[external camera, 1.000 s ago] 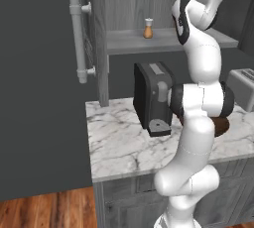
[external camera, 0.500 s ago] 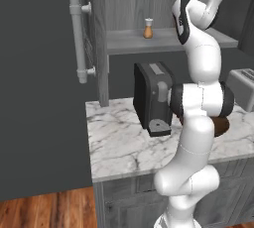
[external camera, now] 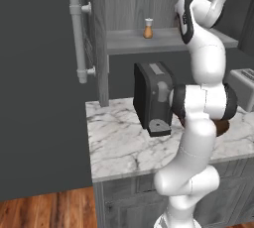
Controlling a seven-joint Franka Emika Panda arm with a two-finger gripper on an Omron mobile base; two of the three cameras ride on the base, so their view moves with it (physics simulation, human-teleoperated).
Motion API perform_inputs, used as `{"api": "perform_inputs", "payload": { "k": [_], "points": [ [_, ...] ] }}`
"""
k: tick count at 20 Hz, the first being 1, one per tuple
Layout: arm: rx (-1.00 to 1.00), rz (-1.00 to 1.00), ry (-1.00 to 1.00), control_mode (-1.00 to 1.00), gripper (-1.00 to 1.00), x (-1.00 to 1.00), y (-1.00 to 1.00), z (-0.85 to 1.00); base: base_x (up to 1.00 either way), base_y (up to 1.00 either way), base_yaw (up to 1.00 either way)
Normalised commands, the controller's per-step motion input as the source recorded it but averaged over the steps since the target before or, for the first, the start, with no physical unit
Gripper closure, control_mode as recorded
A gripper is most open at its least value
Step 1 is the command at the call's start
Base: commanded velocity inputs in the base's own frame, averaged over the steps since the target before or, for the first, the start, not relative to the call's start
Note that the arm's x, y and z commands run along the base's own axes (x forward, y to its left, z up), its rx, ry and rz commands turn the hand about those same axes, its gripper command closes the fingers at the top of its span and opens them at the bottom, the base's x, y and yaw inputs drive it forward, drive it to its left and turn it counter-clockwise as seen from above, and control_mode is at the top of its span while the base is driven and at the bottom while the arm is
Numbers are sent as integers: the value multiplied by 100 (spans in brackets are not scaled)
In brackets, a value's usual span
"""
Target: Retrieve the bottle and the shaker from the cabinet and place them next to the mixing bowl on the counter. Then add garlic from the fridge to the mixing bowl.
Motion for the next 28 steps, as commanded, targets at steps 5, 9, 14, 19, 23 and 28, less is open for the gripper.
{"api": "perform_inputs", "payload": {
  "k": [5,9,14,19,23,28],
  "points": [
    [0,0,-11,-100,100,-96,0,-10,0,0,0],
    [0,0,-10,-100,100,-100,0,-15,0,0,0],
    [0,0,-7,-100,100,-91,0,-18,0,0,0],
    [0,0,-2,-100,100,-86,0,0,0,0,0],
    [0,0,0,-100,100,-92,0,0,0,0,0],
    [0,0,0,-100,100,-95,0,0,0,0,0]
  ]
}}
